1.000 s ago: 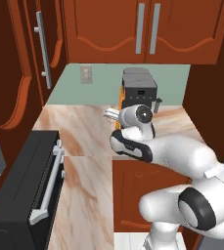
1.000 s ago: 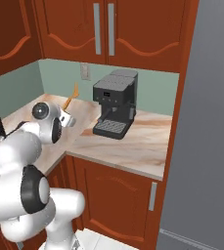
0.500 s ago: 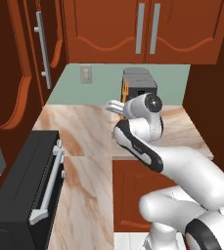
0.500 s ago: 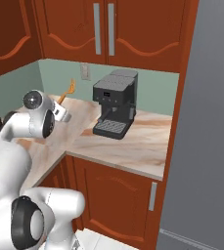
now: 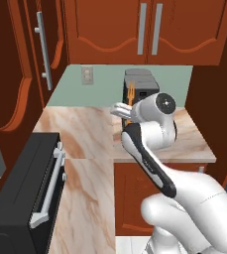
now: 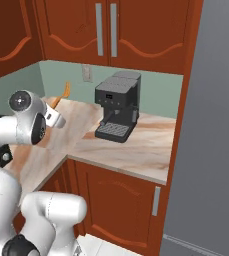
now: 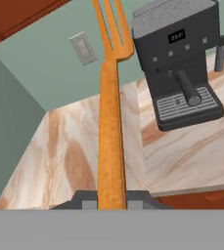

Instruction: Take the fork and place it on the left side of the plate. Then take the spoon and place it on the right side of the plate. Make sure they're directly next to the plate.

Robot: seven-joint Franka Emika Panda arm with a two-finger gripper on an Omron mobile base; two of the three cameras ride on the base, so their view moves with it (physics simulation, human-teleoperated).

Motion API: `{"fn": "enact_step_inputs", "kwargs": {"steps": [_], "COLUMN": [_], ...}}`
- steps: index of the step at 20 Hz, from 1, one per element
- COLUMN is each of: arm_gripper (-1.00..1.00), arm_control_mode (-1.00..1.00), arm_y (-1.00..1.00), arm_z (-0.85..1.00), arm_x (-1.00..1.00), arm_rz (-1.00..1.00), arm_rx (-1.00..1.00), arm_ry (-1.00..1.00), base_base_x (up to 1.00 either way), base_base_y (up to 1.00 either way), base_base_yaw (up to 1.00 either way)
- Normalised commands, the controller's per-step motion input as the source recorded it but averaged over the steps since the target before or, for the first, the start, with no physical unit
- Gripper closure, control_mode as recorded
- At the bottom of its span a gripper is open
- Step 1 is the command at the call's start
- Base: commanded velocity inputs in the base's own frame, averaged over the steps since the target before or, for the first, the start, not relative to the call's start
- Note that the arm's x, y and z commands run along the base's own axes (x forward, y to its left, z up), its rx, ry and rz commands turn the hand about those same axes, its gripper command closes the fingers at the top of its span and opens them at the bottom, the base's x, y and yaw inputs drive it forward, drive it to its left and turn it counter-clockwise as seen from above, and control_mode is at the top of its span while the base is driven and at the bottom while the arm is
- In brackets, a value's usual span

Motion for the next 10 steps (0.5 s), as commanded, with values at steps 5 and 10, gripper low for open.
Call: {"fn": "enact_step_inputs", "kwargs": {"steps": [5,10], "arm_gripper": [1.00,1.00], "arm_control_mode": [-1.00,-1.00], "arm_y": [0.01,0.12], "arm_z": [-0.22,-0.27], "arm_x": [-0.61,-0.37], "arm_rz": [0.00,0.00], "arm_rx": [0.00,0.00], "arm_ry": [0.00,0.01], "base_base_x": [0.00,0.00], "base_base_y": [0.00,0.00], "base_base_yaw": [0.00,0.00]}}
